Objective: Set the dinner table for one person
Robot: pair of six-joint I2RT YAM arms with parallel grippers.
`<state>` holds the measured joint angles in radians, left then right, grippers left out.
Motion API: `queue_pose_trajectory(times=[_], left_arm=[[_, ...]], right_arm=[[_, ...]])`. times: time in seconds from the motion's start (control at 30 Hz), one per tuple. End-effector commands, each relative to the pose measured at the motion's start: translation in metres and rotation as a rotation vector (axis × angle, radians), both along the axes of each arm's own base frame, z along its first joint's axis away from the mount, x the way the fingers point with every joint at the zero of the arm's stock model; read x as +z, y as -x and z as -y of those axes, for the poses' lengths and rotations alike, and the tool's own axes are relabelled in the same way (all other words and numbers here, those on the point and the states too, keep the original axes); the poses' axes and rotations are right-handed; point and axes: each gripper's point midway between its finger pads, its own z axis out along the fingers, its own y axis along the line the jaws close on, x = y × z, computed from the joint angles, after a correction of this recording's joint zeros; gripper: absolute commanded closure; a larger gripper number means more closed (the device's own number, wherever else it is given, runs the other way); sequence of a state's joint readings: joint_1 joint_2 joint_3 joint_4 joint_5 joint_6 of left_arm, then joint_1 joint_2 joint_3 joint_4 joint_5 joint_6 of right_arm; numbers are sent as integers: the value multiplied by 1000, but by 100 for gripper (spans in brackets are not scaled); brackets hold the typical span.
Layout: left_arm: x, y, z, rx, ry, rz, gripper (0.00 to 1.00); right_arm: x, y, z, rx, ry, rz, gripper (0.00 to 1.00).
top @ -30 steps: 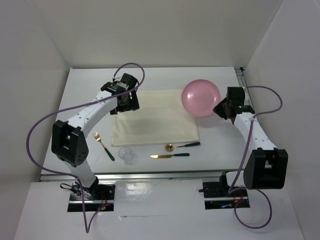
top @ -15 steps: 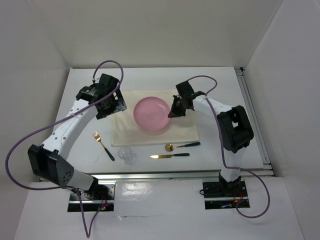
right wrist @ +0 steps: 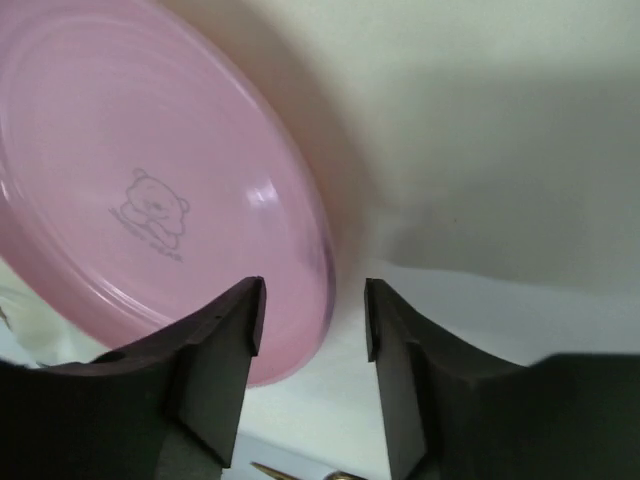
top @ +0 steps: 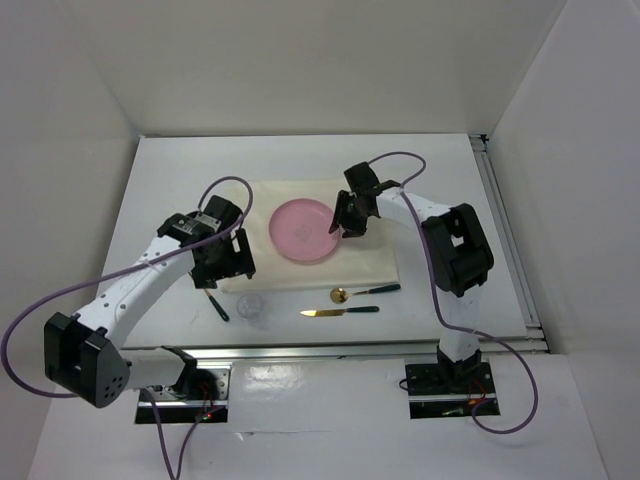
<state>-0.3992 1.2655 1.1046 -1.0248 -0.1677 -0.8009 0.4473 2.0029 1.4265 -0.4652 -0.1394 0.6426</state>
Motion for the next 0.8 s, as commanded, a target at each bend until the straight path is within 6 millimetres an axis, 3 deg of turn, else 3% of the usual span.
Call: queue_pose_trajectory(times=[0.0, 0.07, 0.1, 0.23, 0.3, 0.37, 0.57, 0.73, 0.77], left_arm=[[3, 16, 11, 3, 62, -4, 3], [-3, 25, 12, 2, 71, -24, 3], [-3, 28, 14, 6, 86, -27, 3], [-12, 37, 16, -4, 113, -45, 8], [-16, 43, 16, -9, 126, -52, 14], [-23, 49, 18, -4, 143, -69, 23], [-40, 53, 15, 42, 144, -56, 30], [-52, 49, 21, 41, 182, -33, 40], [-53, 49, 22, 55, 181, -43, 47]], right_arm=[[16, -11, -8, 2, -17, 39, 41], [20, -12, -8, 11, -16, 51, 20], [27, -12, -8, 11, -22, 64, 14], [49, -15, -3, 3, -10, 110, 5], [69, -16, -1, 4, -16, 160, 5], [85, -20, 14, -22, -11, 185, 4], [128, -25, 41, -67, -24, 275, 4], [136, -29, 68, -121, -10, 293, 4], [136, -29, 68, -128, -14, 290, 4]])
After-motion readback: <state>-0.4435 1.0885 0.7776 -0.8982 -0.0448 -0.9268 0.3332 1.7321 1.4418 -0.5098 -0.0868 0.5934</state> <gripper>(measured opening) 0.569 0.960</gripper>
